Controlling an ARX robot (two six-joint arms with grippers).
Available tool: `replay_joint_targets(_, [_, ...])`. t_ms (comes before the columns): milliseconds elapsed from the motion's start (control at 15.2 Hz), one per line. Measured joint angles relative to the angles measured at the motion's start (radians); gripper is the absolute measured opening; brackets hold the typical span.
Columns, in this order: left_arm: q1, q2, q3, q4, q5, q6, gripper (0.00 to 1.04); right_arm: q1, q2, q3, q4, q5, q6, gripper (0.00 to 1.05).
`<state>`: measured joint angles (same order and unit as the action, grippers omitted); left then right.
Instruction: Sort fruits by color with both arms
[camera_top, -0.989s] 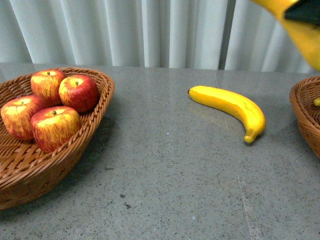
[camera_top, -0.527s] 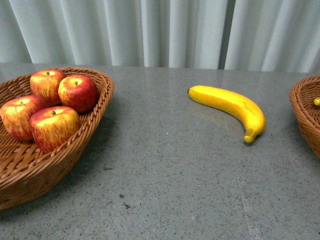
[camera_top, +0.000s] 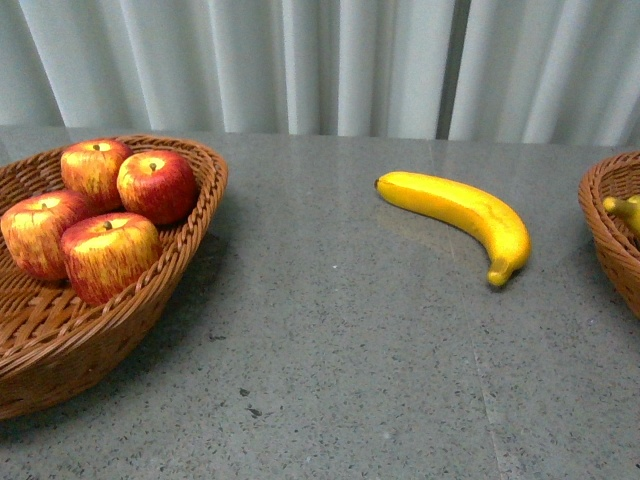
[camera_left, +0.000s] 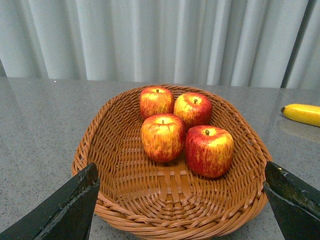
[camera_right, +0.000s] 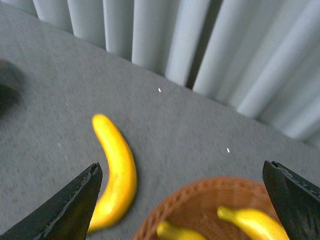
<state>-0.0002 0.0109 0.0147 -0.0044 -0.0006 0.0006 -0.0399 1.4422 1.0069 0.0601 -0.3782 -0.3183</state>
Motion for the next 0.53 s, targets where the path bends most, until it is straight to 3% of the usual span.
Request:
replay_joint_targets(264, [0.000,0.000,0.000,0.000,0.000,0.000,0.98,0.267,0.279,0.261,0.053,0.096,0.125,0.98])
replay_joint_targets(527, [0.000,0.000,0.000,0.000,0.000,0.000,0.98,0.367,0.535,0.487,-0.056,0.102,0.169,0.98])
